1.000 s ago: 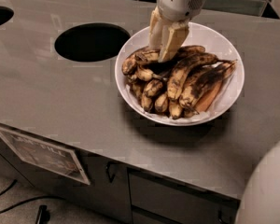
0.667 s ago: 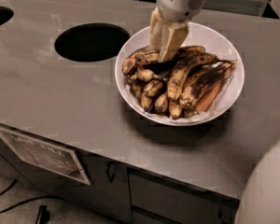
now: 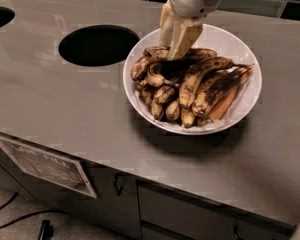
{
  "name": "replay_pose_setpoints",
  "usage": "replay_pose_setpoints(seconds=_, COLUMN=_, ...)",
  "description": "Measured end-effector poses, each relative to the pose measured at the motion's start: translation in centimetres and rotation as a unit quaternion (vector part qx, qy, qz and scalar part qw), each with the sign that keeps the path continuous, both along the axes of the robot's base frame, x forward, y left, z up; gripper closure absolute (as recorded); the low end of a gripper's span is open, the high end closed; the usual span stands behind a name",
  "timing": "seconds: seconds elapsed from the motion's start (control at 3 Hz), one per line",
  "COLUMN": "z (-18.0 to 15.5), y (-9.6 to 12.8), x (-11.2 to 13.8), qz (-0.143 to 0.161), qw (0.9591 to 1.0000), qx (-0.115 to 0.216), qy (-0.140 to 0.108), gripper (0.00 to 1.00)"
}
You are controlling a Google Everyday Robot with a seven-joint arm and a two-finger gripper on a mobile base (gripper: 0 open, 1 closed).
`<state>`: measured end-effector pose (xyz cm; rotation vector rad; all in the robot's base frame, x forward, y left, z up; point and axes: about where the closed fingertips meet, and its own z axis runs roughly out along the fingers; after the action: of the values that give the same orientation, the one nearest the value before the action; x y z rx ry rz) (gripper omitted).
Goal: Pick banana from white bowl
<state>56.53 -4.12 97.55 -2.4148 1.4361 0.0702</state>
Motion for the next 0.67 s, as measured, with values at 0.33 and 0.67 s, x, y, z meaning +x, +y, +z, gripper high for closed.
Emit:
replay_pose_setpoints(seconds=0.33, z=2.4, y=0.1, x=-1.6, qz=-0.023, qw=0.9989, qx=0.001, qy=-0.041, gripper=1.0)
replay_pose_setpoints(seconds=0.67, z=4.8, y=-0.3, x=-3.6, qz=-0.047, qw=0.9961, qx=0.0, qy=-0.075, gripper=1.0)
